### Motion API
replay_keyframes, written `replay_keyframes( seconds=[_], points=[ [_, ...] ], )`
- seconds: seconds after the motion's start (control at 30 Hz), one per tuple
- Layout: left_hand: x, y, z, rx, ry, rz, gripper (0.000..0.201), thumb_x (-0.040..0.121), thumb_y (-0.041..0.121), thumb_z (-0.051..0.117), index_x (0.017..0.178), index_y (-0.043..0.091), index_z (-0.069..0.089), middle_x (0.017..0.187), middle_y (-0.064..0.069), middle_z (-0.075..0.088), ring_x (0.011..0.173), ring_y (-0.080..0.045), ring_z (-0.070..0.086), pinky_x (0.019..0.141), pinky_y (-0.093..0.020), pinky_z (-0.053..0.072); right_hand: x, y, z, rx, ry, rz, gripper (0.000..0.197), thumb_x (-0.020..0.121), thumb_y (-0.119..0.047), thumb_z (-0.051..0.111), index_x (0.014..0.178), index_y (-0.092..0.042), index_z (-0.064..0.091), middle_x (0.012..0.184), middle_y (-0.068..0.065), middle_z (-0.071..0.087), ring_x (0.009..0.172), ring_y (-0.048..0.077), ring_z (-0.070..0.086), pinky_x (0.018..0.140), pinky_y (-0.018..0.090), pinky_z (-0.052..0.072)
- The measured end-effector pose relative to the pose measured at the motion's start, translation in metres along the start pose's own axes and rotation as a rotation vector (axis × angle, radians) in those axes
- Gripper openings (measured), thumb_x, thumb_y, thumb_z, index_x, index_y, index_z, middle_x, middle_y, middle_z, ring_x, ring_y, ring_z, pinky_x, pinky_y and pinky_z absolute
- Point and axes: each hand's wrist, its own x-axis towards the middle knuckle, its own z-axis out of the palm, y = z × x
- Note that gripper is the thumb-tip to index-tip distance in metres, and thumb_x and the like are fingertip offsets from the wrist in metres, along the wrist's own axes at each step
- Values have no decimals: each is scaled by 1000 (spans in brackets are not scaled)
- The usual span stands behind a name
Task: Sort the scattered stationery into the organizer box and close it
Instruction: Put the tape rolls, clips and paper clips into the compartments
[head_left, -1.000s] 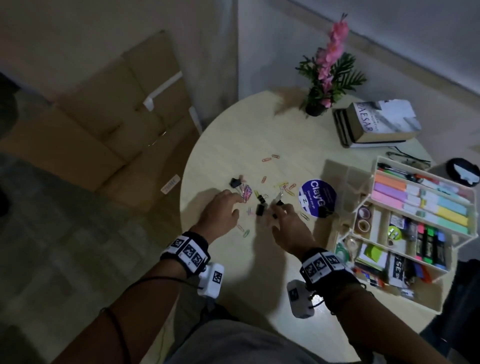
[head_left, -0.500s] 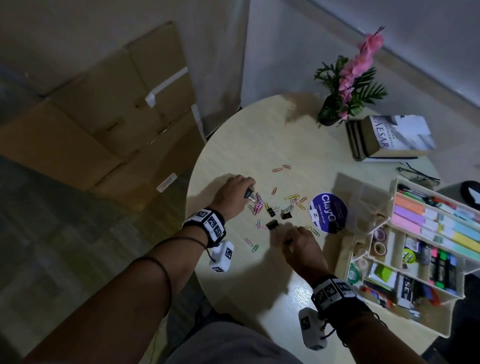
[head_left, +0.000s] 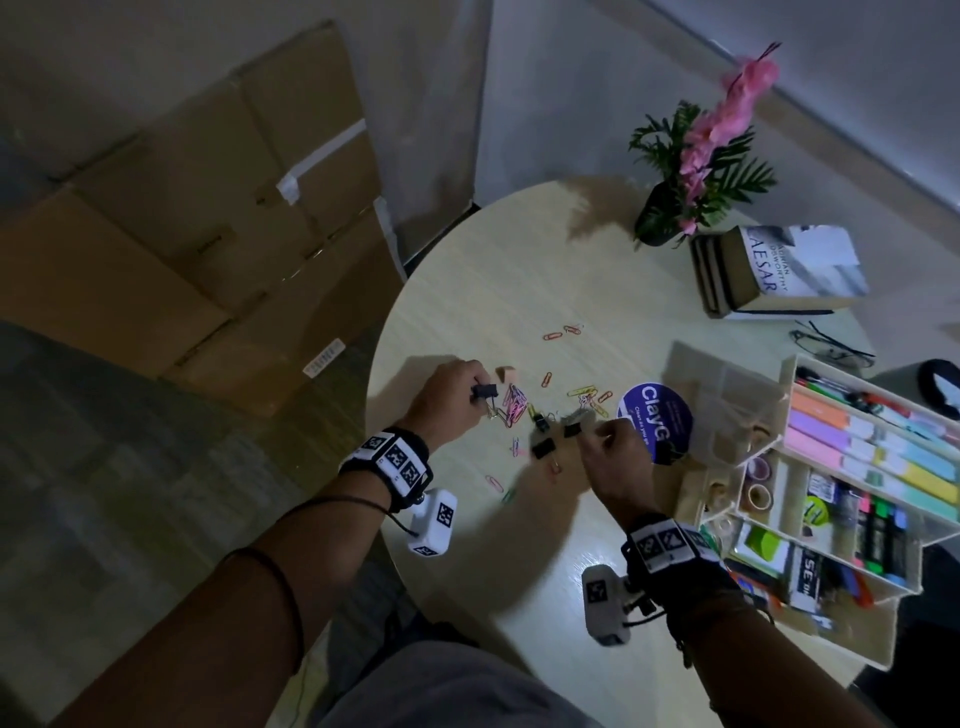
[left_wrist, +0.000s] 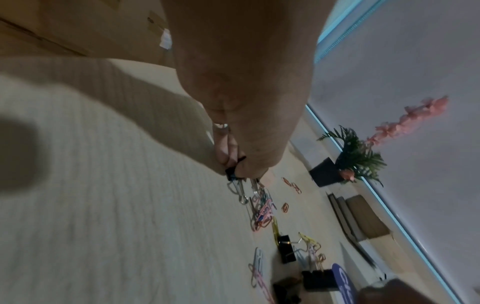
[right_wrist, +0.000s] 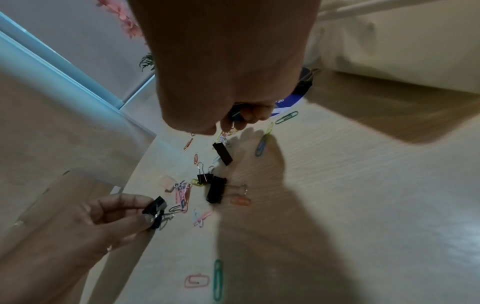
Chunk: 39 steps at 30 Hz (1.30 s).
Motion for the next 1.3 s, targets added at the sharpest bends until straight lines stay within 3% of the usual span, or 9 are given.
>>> replay_keyframes(
  seconds=[0.13,0.33,0.5,0.7,0.83,0.93,1.0,1.13,1.3],
  points=[
    [-8,-7,-9,-148,15,-14,36,92,0,72,124,16,66,111,-2,67,96,-12,66,79,-14,53,4,-13,4,-69,-64,-29,43,94,-41,71,111,-3,63,99,15,66,92,31,64,84,42,56],
    [-22,-4,-22,-128,9,76,17,100,6,63,109,13,76,103,1,72,92,-7,65,78,-5,47,12,-7,17,-128,-36,11,41,104,-41,55,93,-3,67,77,9,65,78,33,68,65,31,45],
    [-25,-3,-19,24,-23,66,20,96,10,69,114,16,72,110,-1,68,97,-14,66,86,-34,60,6,-1,14,-90,-54,-10,27,105,-28,54,91,-6,60,79,8,66,72,29,65,62,31,45],
    [-24,4,3,318,-131,85,70,77,33,89,139,29,58,137,-3,43,122,-26,42,95,-40,51,-16,4,-14,-43,-71,-89,20,102,-23,62,85,-13,58,69,-8,55,62,6,51,53,19,32],
    [-19,11,18,337,-57,35,43,83,25,86,122,20,69,125,-3,49,115,-26,49,97,-41,52,-37,19,-36,6,-93,-124,18,102,-24,65,86,-16,62,72,-7,62,64,2,55,53,10,34],
    [-19,18,22,301,-54,25,26,88,15,80,112,12,71,121,-5,52,102,-25,59,92,-34,53,-50,36,-48,12,-96,-169,14,102,-22,65,88,-22,64,73,-10,64,67,1,61,60,19,43],
    [-20,18,22,306,-68,9,23,85,13,79,107,10,73,118,-7,53,96,-26,61,86,-33,52,-60,46,-54,40,-100,-177,14,102,-23,66,89,-20,68,74,-8,66,68,4,63,61,24,47],
    [-23,13,19,281,-51,21,19,70,11,83,88,13,77,93,-4,61,88,-25,60,78,-34,53,-90,56,-73,88,-107,-199,9,101,-23,70,93,-20,72,78,-10,70,72,1,66,63,15,47],
    [-33,20,22,198,11,13,12,66,12,85,76,11,78,68,-2,70,69,-17,66,60,-30,52,-116,88,-106,67,-77,-237,3,99,-19,71,100,-20,73,88,-6,73,81,11,70,73,33,57]
  ],
)
